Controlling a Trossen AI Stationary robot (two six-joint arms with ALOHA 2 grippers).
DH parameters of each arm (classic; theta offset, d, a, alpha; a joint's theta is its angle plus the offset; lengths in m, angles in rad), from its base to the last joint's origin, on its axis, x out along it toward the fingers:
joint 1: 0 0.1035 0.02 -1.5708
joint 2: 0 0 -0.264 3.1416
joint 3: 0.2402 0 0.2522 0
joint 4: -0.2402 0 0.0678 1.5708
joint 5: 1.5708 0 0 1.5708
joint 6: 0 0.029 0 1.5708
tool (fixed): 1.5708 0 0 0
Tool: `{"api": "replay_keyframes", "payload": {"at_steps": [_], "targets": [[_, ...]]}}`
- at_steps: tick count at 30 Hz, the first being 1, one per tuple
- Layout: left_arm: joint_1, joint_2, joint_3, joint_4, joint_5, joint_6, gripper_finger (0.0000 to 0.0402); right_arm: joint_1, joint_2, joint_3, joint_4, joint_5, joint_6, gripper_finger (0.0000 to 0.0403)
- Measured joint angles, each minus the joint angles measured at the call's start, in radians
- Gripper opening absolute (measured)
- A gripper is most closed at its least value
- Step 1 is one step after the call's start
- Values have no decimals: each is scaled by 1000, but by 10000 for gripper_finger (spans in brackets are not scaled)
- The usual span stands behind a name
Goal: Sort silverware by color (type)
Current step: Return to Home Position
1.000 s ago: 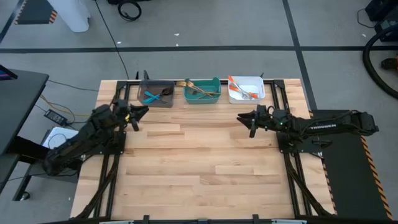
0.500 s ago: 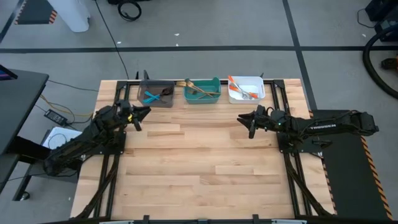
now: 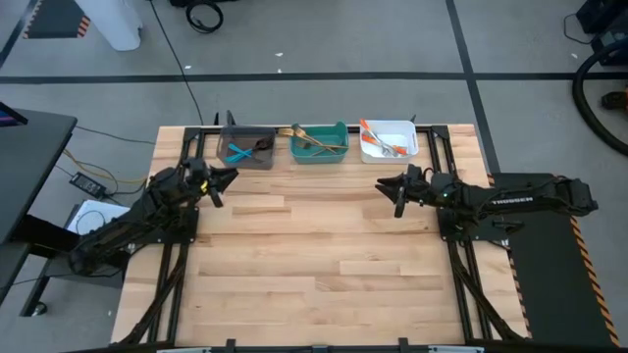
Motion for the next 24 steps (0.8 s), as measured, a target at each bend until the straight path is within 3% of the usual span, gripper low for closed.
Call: {"api": "replay_keyframes", "payload": {"at_steps": [7, 17, 24], "targets": [[-100, -16, 0, 1, -3, 1, 89, 0, -152, 0, 1, 0, 0, 114], [-396, -16, -1, 1, -3, 0, 89, -2, -380, 0, 1, 0, 0, 114], [-504, -16, -1, 1, -3, 0, 89, -3, -508, 0, 1, 0, 0, 114]]}}
